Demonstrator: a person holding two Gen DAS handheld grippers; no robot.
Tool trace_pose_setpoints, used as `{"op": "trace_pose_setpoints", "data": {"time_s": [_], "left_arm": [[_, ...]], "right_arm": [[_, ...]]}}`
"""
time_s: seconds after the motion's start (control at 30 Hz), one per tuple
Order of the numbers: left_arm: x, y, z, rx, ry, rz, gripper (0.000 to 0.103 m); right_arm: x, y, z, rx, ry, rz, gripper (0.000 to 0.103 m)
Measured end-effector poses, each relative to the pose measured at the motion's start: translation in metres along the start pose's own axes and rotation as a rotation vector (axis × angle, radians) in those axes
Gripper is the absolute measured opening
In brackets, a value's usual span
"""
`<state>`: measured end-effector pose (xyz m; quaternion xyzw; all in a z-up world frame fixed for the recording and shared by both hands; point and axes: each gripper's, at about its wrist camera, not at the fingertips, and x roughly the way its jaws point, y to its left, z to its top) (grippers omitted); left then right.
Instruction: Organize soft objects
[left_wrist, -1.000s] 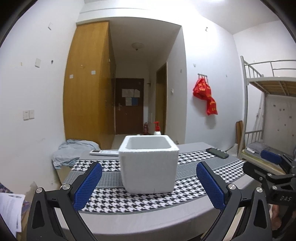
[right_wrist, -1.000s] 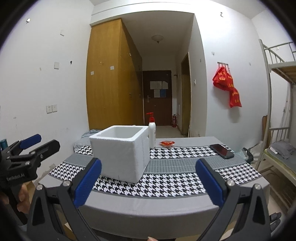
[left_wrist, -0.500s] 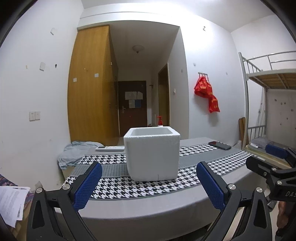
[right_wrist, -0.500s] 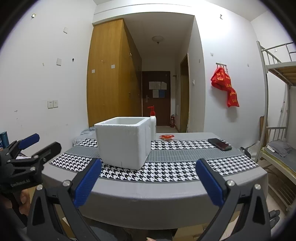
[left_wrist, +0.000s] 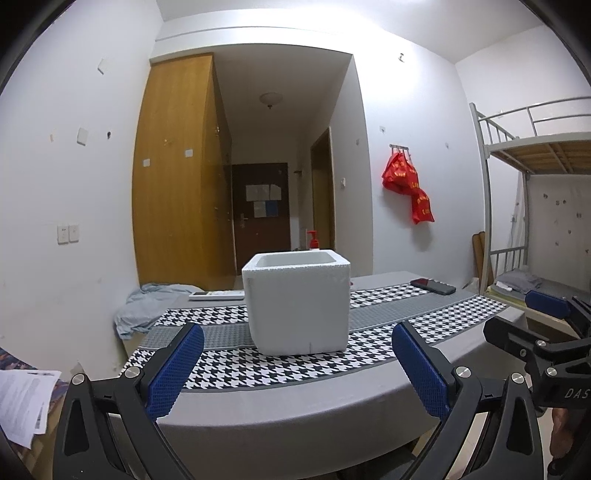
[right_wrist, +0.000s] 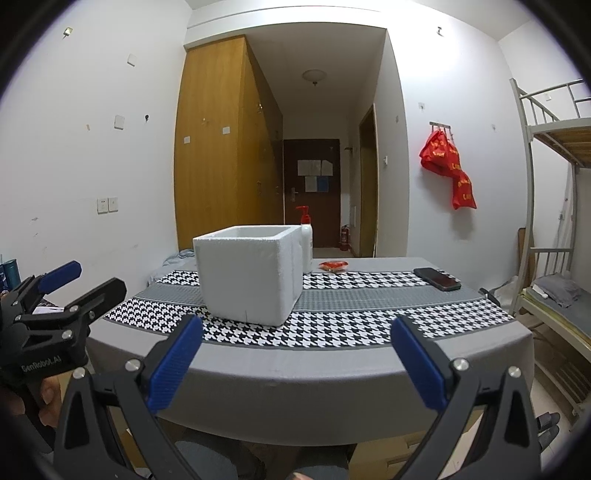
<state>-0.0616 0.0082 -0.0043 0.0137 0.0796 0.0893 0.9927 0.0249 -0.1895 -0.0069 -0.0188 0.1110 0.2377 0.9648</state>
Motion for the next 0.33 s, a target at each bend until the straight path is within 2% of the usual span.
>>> {"op": "trace_pose_setpoints", "data": {"time_s": [0.33], "left_arm": [[0.0035,-0.0006,-0.0022,0.006,0.022,-0.010,0.102]], "right_arm": [[0.0002,-0.0026,-0.0042,0.006,0.012,-0.010,0.103]]}}
